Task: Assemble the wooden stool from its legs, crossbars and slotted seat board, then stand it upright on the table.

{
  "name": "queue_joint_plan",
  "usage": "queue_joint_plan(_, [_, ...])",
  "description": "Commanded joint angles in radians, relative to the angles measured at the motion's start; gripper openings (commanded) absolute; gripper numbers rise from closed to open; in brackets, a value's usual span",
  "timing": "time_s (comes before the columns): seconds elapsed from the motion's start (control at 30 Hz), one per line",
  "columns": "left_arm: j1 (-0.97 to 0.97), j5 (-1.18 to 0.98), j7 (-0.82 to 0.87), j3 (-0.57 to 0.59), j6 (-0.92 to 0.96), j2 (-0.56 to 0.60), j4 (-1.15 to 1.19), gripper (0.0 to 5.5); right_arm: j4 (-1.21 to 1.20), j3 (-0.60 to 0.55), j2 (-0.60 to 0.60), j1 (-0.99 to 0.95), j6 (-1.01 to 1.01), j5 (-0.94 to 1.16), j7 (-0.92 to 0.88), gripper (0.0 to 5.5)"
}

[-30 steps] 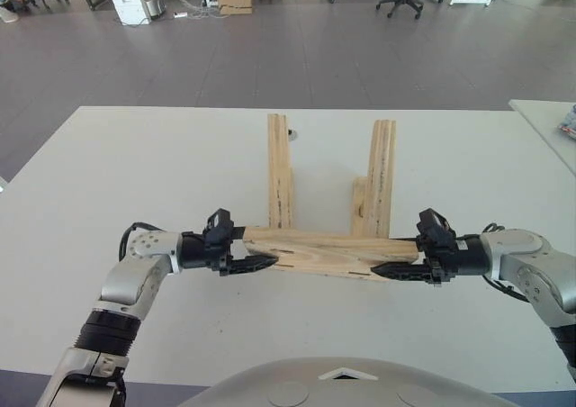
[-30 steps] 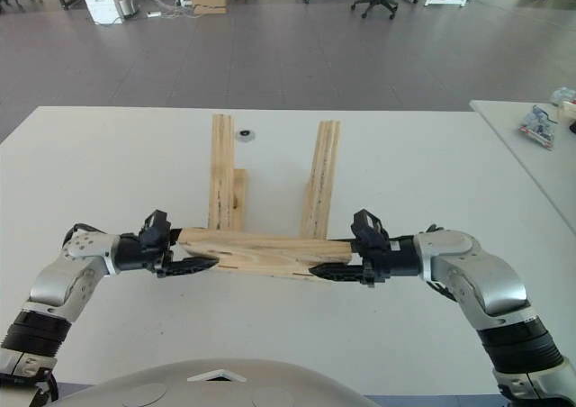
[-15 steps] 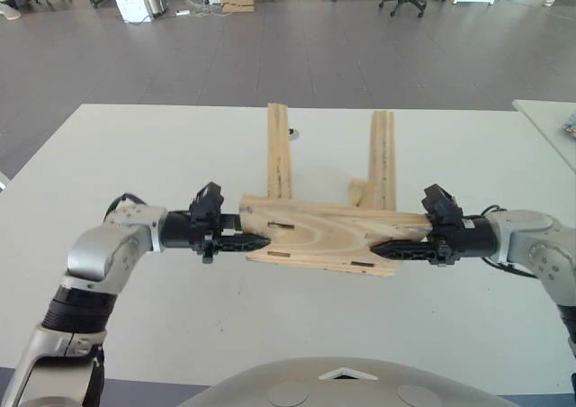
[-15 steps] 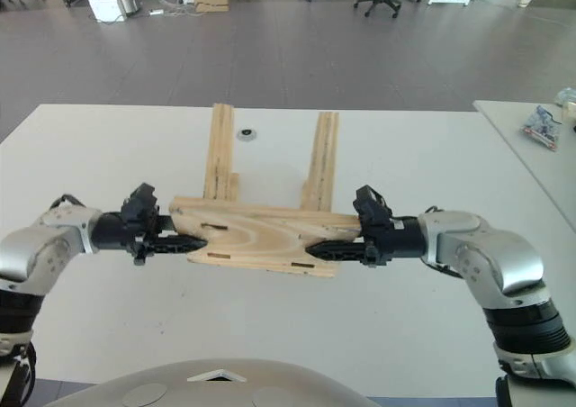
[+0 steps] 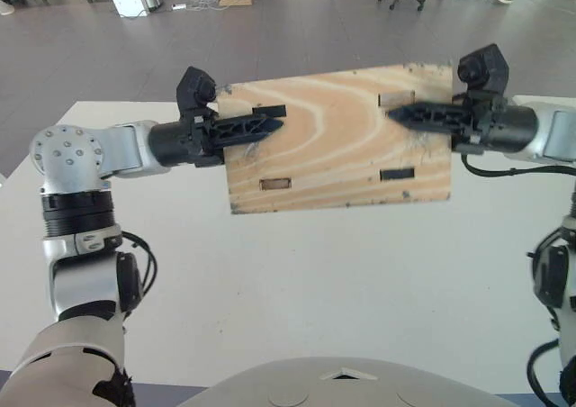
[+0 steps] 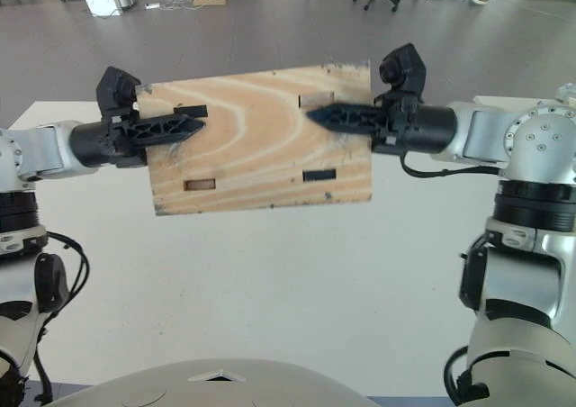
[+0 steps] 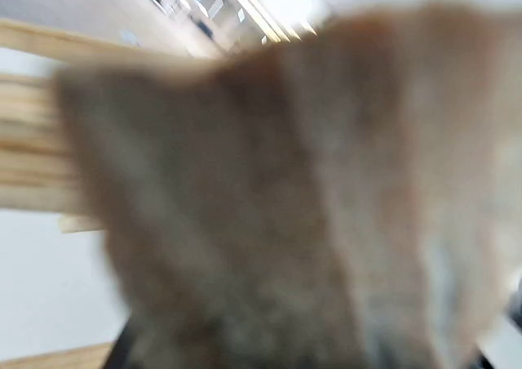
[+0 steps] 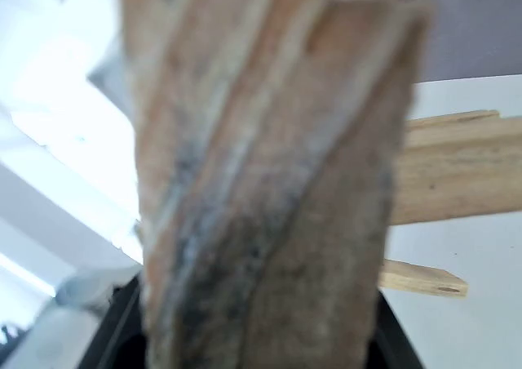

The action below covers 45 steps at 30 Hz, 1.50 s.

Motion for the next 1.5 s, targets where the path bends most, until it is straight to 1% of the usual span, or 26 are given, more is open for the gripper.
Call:
queue_joint_plan(0.03, [-0.097, 0.064, 0.308, 0.072, -0.164, -0.083, 0.059, 1.35, 0.069, -0.083, 0.113, -0.052, -0.142, -0.164, -0.399, 1.36])
queue_joint_plan(0.1, [-0.175, 0.141, 0.355, 0.074, -0.236, -0.091, 0.116, 1.35, 0.061, -0.086, 0.161, -0.056, -0.176, -0.188, -0.456, 1.36])
queue_joint_plan(0.2, [-0.218, 0.253, 0.346, 0.045, -0.325, -0.095, 0.09, 1.35, 0.103, -0.11, 0.215, -0.091, -0.191, -0.201, -0.539, 1.36])
queue_joint_plan(0.33, [-0.309, 0.268, 0.419, 0.093, -0.361, -0.116, 0.233, 1.35, 0.071, -0.149, 0.245, -0.12, -0.26, -0.18, -0.476, 1.36])
queue_joint_plan(0.43, [-0.328, 0.349, 0.409, 0.064, -0.397, -0.121, 0.274, 1.35, 0.084, -0.158, 0.276, -0.14, -0.298, -0.21, -0.495, 1.36])
queue_joint_plan(0.5, [-0.34, 0.374, 0.427, 0.06, -0.411, -0.139, 0.311, 1.35, 0.151, -0.164, 0.283, -0.163, -0.273, -0.221, -0.534, 1.36])
queue_joint_plan(0.57, [-0.364, 0.372, 0.51, 0.08, -0.383, -0.154, 0.378, 1.35, 0.244, -0.171, 0.277, -0.192, -0.205, -0.24, -0.596, 1.36])
queue_joint_plan(0.63, [-0.385, 0.38, 0.593, 0.096, -0.357, -0.164, 0.441, 1.35, 0.327, -0.161, 0.271, -0.223, -0.19, -0.278, -0.643, 1.36])
queue_joint_plan(0.7, [-0.409, 0.397, 0.66, 0.106, -0.379, -0.169, 0.511, 1.35, 0.418, -0.138, 0.278, -0.252, -0.254, -0.336, -0.681, 1.36])
queue_joint_plan(0.73, [-0.417, 0.407, 0.698, 0.114, -0.427, -0.169, 0.574, 1.35, 0.496, -0.132, 0.29, -0.276, -0.321, -0.363, -0.712, 1.36])
queue_joint_plan(0.83, [-0.411, 0.426, 0.741, 0.118, -0.539, -0.18, 0.715, 1.35, 0.719, -0.151, 0.331, -0.319, -0.502, -0.386, -0.803, 1.36])
queue_joint_plan(0.9, [-0.397, 0.434, 0.745, 0.108, -0.565, -0.197, 0.787, 1.35, 0.814, -0.17, 0.361, -0.29, -0.598, -0.382, -0.853, 1.36])
queue_joint_plan(0.97, [-0.388, 0.431, 0.762, 0.11, -0.563, -0.205, 0.858, 1.35, 0.864, -0.182, 0.38, -0.258, -0.631, -0.368, -0.865, 1.36])
queue_joint_plan(1.03, [-0.377, 0.439, 0.738, 0.104, -0.566, -0.214, 0.879, 1.35, 0.869, -0.183, 0.384, -0.236, -0.622, -0.361, -0.825, 1.36])
queue_joint_plan(1.07, [-0.371, 0.447, 0.723, 0.096, -0.559, -0.218, 0.876, 1.75, 0.864, -0.178, 0.383, -0.23, -0.616, -0.365, -0.808, 1.75])
queue_joint_plan(1.1, [-0.369, 0.446, 0.721, 0.093, -0.552, -0.222, 0.878, 1.96, 0.86, -0.175, 0.38, -0.226, -0.613, -0.367, -0.8, 1.96])
queue_joint_plan(1.2, [-0.369, 0.465, 0.695, 0.083, -0.559, -0.24, 0.886, 2.49, 0.865, -0.178, 0.368, -0.222, -0.646, -0.383, -0.801, 2.55])
queue_joint_plan(1.3, [-0.379, 0.492, 0.68, 0.11, -0.563, -0.246, 0.899, 3.05, 0.878, -0.202, 0.348, -0.228, -0.674, -0.418, -0.796, 3.18])
queue_joint_plan(1.4, [-0.364, 0.528, 0.662, 0.106, -0.535, -0.224, 0.866, 3.42, 0.868, -0.222, 0.321, -0.232, -0.647, -0.434, -0.757, 3.61])
queue_joint_plan(1.43, [-0.355, 0.544, 0.646, 0.092, -0.524, -0.214, 0.842, 3.68, 0.865, -0.229, 0.314, -0.232, -0.639, -0.437, -0.746, 3.89])
queue_joint_plan(1.5, [-0.341, 0.574, 0.593, 0.069, -0.505, -0.18, 0.77, 4.0, 0.84, -0.244, 0.293, -0.234, -0.603, -0.43, -0.707, 4.25])
